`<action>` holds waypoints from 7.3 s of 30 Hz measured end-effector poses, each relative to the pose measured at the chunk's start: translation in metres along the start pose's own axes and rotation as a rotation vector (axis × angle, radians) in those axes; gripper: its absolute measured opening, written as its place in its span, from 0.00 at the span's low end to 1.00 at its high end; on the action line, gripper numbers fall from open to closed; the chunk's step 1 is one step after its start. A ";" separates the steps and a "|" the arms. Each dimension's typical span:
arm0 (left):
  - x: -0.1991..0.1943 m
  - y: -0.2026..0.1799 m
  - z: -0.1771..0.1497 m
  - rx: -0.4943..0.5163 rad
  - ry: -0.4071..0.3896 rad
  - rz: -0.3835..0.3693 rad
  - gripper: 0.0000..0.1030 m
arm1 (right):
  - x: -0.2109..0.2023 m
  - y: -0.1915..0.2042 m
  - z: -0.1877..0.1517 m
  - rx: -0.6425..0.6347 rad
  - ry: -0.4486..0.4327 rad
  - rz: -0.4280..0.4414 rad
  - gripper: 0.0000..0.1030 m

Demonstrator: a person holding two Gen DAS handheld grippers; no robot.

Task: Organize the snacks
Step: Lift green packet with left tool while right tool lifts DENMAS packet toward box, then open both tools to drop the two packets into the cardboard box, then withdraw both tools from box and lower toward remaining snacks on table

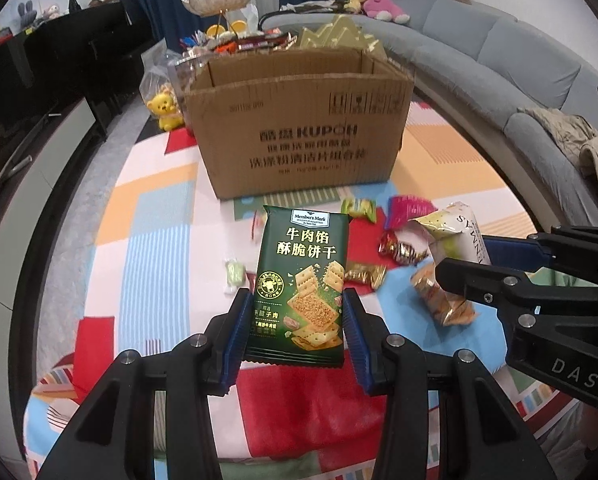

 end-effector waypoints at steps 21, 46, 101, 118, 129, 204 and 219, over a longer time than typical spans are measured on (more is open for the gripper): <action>-0.028 0.009 0.072 -0.050 -0.119 0.042 0.43 | -0.032 -0.015 0.060 0.006 -0.148 -0.052 0.30; -0.029 0.018 0.176 -0.067 -0.208 0.056 0.43 | -0.054 -0.039 0.153 0.019 -0.270 -0.129 0.30; 0.012 0.040 0.220 -0.112 -0.141 0.064 0.79 | -0.024 -0.088 0.207 0.130 -0.241 -0.230 0.69; -0.024 0.043 0.196 -0.137 -0.155 0.077 0.82 | -0.069 -0.071 0.185 0.064 -0.301 -0.304 0.69; -0.033 0.038 0.170 -0.122 -0.142 0.097 0.83 | -0.074 -0.070 0.159 0.076 -0.285 -0.296 0.69; 0.073 0.038 -0.005 -0.104 0.162 0.139 0.80 | 0.053 -0.049 -0.027 0.086 0.168 -0.253 0.69; 0.100 0.043 -0.015 -0.099 0.208 0.155 0.72 | 0.082 -0.052 -0.047 0.115 0.263 -0.228 0.69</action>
Point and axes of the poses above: each gripper's, at about its wrist camera, not at the fingertips, and x roughly the way its jaws point, y to its left, z to its top, the point moved 4 cm from there along x, roughly the way its jaws point, and after that the axes turned 7 degrees about -x, right-handed, at the moved point
